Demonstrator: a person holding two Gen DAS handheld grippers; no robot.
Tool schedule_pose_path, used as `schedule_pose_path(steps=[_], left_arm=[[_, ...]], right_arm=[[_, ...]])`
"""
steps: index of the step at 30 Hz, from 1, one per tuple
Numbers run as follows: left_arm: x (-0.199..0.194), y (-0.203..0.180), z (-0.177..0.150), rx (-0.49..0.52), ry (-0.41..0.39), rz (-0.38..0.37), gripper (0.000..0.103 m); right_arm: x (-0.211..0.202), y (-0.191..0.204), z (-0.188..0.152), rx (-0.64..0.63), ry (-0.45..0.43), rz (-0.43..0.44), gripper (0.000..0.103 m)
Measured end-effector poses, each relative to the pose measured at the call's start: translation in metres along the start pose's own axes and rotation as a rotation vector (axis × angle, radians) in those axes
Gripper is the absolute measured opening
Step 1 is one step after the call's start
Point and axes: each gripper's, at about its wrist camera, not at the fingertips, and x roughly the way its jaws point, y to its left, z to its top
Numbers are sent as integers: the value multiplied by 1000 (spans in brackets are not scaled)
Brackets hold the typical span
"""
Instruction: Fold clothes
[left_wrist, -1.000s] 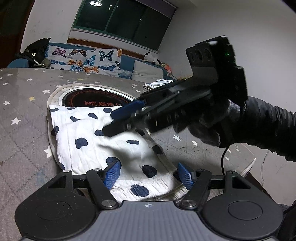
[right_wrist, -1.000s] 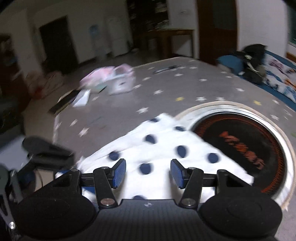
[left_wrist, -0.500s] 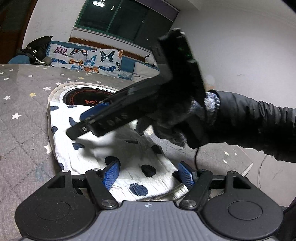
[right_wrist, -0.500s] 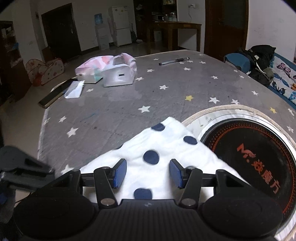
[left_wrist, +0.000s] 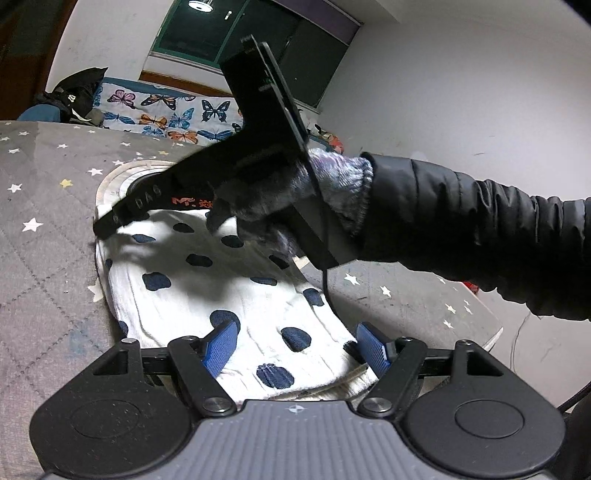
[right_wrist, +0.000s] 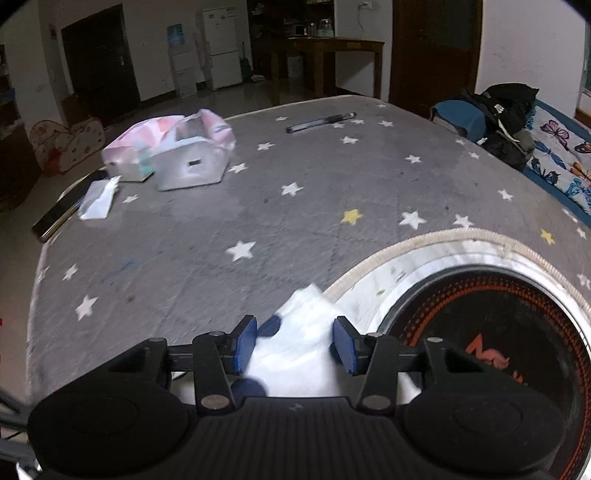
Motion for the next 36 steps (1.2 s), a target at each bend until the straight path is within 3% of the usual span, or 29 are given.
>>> schedule_pose_path(steps=[6, 12, 19, 26, 36], left_arm=[[0, 2, 0, 1, 0, 1, 75], [0, 2, 1, -2, 1, 1, 76], [1, -1, 1, 5, 8, 15, 78], [-3, -4, 2, 17, 4, 30, 78], [-8, -8, 4, 29, 5, 42, 79]], right_arm=[[-31, -8, 2, 15, -54, -7, 47], [-58, -3, -27, -7, -8, 1, 47], [-44, -17, -47, 47, 16, -24, 47], [-52, -48, -44, 141, -46, -99, 48], [-102, 15, -74, -41, -24, 39, 53]])
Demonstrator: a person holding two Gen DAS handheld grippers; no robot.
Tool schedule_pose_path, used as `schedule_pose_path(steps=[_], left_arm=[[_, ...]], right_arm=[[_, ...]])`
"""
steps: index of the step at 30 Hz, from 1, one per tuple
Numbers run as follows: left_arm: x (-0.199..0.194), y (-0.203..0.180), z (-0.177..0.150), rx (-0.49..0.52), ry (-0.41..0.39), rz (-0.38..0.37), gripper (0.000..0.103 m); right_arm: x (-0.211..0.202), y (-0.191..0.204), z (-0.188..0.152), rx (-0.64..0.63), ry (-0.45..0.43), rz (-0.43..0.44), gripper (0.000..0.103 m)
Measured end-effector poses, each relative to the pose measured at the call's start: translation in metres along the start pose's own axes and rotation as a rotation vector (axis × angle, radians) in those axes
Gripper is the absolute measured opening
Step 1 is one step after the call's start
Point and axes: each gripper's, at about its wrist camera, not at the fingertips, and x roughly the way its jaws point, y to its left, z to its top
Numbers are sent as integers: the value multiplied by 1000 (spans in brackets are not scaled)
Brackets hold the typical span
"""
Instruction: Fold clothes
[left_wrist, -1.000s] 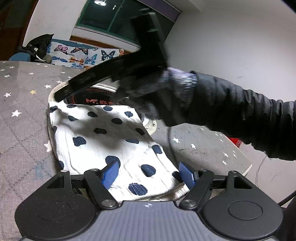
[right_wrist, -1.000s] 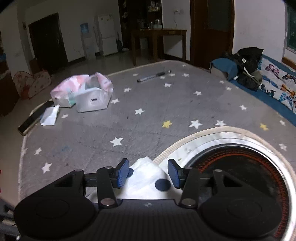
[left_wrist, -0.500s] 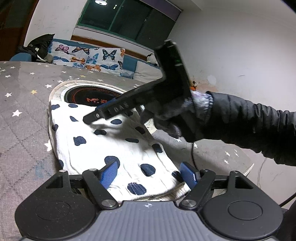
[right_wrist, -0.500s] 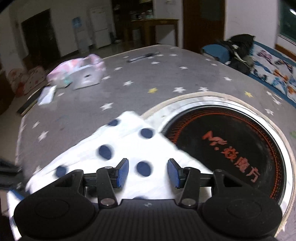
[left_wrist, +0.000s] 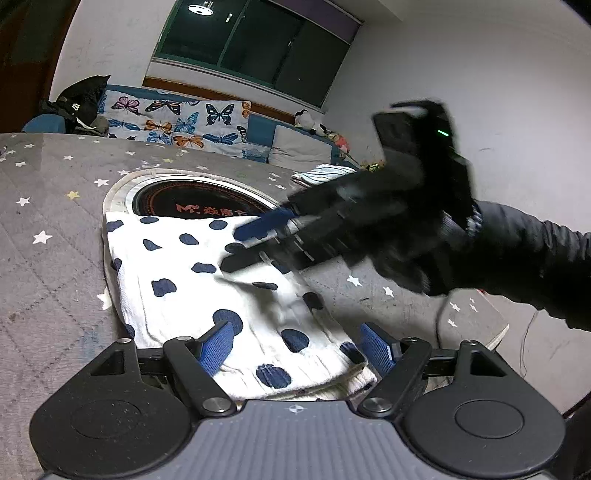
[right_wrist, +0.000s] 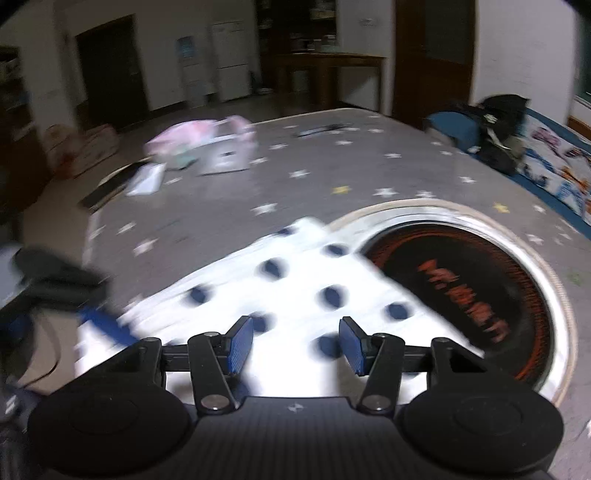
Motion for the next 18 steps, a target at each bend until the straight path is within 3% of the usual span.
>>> schedule_pose_path(steps=[9, 18], left_arm=[[-2, 1, -4, 8, 24, 13, 79], [-3, -1, 10, 15, -25, 22, 79]], right_arm=[[-27, 33, -42, -73, 16, -31, 53], [-55, 23, -44, -45, -16, -77, 54]])
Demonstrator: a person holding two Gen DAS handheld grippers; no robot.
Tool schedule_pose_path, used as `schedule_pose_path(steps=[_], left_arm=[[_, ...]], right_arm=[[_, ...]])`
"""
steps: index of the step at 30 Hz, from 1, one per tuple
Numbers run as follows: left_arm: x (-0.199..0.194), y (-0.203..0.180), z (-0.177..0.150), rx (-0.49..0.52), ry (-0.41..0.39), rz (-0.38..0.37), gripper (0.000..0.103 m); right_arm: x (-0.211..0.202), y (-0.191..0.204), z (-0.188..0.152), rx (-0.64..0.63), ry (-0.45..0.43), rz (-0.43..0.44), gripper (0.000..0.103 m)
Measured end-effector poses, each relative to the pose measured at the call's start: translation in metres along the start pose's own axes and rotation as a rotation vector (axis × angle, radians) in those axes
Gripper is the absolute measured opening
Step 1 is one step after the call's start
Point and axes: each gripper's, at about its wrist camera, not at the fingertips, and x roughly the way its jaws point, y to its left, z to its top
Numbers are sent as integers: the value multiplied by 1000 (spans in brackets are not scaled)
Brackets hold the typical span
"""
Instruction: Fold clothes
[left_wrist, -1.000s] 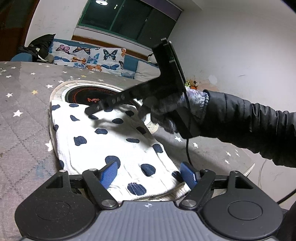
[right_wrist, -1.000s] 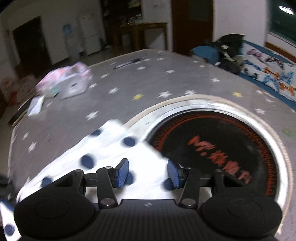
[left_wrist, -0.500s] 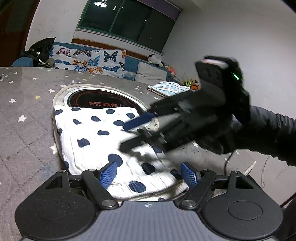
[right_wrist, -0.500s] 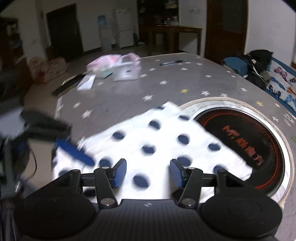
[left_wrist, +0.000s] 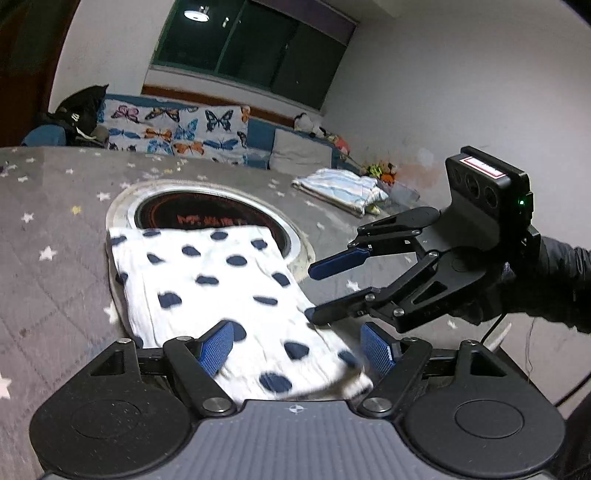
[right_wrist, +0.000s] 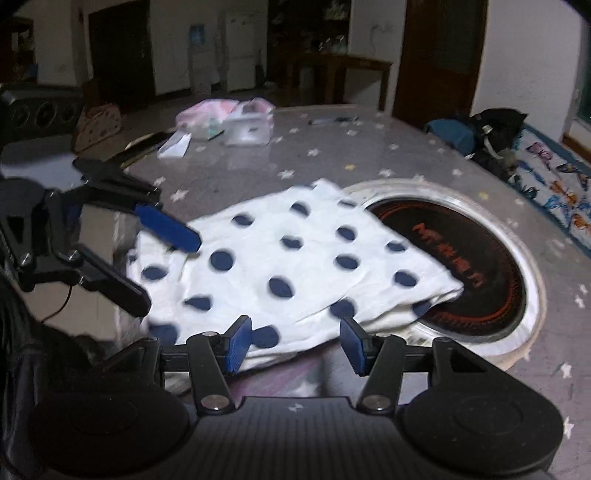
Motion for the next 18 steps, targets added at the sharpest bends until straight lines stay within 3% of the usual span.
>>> schedule_pose_path(steps=[6, 12, 18], left_arm=[[10, 3, -1, -20, 16, 10, 79], [14, 2, -6, -20, 41, -4, 79], [11, 2, -8, -24, 48, -6, 79]], right_arm=[[18, -17, 12, 77, -60, -24, 54], [53, -39, 16, 118, -41, -32, 54], [70, -75, 15, 180, -18, -119, 53]])
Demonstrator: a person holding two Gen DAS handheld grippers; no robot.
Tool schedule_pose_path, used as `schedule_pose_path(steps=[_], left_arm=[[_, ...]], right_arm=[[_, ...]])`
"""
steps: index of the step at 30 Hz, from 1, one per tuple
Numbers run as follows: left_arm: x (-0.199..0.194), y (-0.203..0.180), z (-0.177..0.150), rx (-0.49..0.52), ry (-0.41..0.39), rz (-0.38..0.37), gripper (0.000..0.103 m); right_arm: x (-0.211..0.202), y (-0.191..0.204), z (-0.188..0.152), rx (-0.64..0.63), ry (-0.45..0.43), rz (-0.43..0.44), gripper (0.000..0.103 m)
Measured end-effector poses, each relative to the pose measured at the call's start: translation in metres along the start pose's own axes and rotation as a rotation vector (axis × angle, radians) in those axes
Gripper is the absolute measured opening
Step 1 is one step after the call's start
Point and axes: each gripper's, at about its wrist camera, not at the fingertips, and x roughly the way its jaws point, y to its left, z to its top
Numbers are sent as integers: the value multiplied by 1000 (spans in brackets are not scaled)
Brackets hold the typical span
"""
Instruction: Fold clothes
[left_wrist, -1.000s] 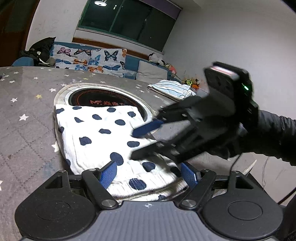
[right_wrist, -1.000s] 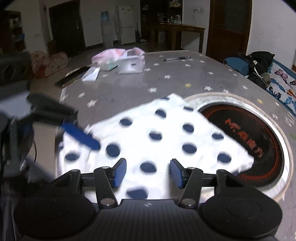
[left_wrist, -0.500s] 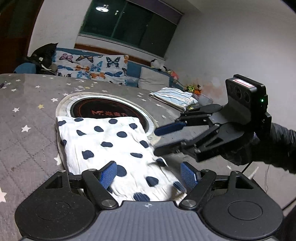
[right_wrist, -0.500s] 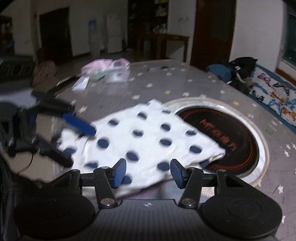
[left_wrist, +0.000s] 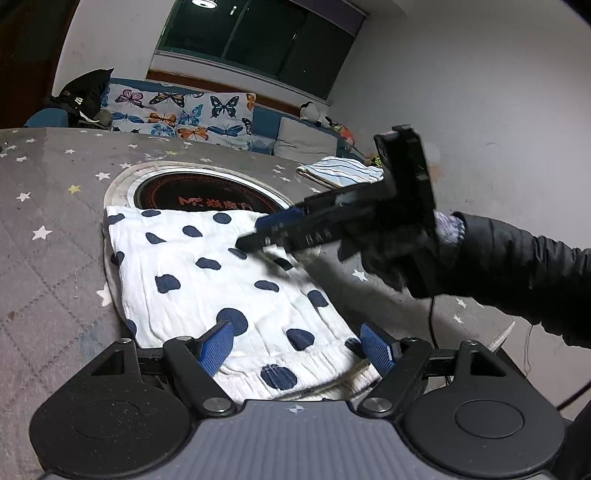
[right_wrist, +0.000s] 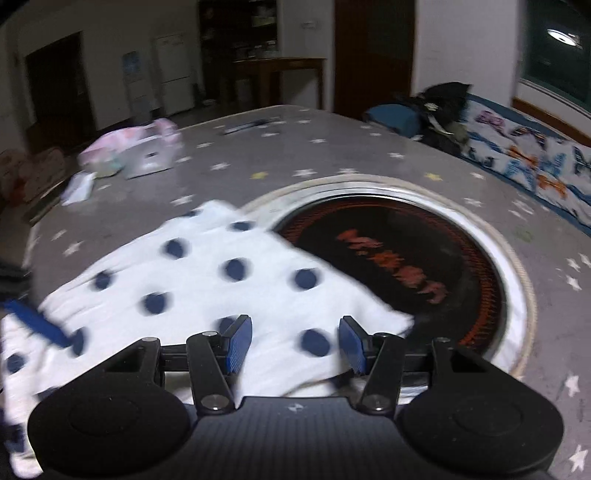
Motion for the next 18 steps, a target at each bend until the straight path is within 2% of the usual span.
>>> schedule_pose_path(steps=[6, 12, 18], left_arm=[[-18, -4, -1, 7, -14, 14, 79], [-49, -4, -7, 22, -27, 70, 79], [-56, -2, -24, 48, 42, 118, 81]], right_arm=[[2, -17, 13, 15, -22, -63, 53], [17, -28, 19, 52, 1, -55, 53], [24, -28, 21, 43, 30, -45, 53]])
